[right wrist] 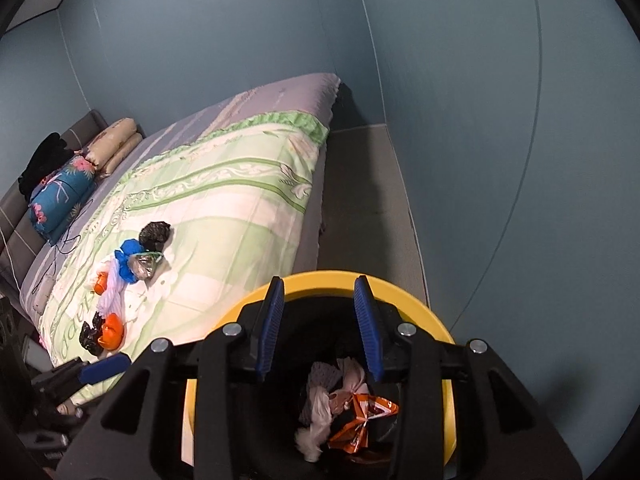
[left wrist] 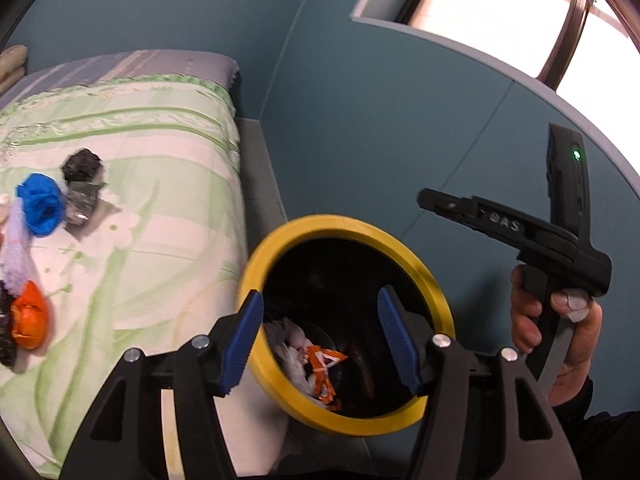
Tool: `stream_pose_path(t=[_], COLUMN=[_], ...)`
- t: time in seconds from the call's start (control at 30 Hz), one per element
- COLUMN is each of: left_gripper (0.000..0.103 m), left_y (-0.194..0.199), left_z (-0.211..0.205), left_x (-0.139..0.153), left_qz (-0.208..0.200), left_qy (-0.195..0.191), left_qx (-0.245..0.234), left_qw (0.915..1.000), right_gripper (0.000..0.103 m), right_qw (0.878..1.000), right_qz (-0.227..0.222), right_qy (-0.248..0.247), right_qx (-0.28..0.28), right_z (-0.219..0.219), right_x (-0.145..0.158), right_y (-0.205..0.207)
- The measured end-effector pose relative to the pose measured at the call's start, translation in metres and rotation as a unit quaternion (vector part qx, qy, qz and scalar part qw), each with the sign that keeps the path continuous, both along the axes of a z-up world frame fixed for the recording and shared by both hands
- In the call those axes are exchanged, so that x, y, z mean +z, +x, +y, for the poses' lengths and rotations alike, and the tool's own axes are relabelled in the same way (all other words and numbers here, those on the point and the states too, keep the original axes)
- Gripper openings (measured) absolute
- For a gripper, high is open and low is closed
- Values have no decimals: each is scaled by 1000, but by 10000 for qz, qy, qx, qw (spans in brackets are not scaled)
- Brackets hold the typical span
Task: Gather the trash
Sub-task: 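Carry both items over the yellow bin and open both tools to drop them, then move both open tools back over the remaining trash on the bed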
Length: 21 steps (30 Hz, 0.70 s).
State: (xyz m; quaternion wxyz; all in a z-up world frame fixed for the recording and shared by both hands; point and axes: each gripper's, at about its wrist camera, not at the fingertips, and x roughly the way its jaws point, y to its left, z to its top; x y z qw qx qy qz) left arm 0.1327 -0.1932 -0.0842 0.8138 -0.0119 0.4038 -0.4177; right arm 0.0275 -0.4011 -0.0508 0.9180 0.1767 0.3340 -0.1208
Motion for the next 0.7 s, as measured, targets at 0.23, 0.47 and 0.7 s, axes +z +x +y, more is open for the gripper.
stream_pose_path(t=[0.23,0.47,0.7], left_gripper=[62,71,80], left_y=[14,31,44], left_z=[43,99,161], left_x=[22,46,59], left_qz=[-303,-583,-860], left_qy=[4,-121,-93], left_qx=[566,1290,2048], left_qw=[9979,9899,9750], right_gripper=[45,58,73], right_qw=[9987,9937,9878], right_qz=[-295,-395,-475], right_qy=[-76,-209,-170], right_qx=[417,1030,1475], right_z=[25,71,112], right_x=[17,25,31], right_y=[12,44,84])
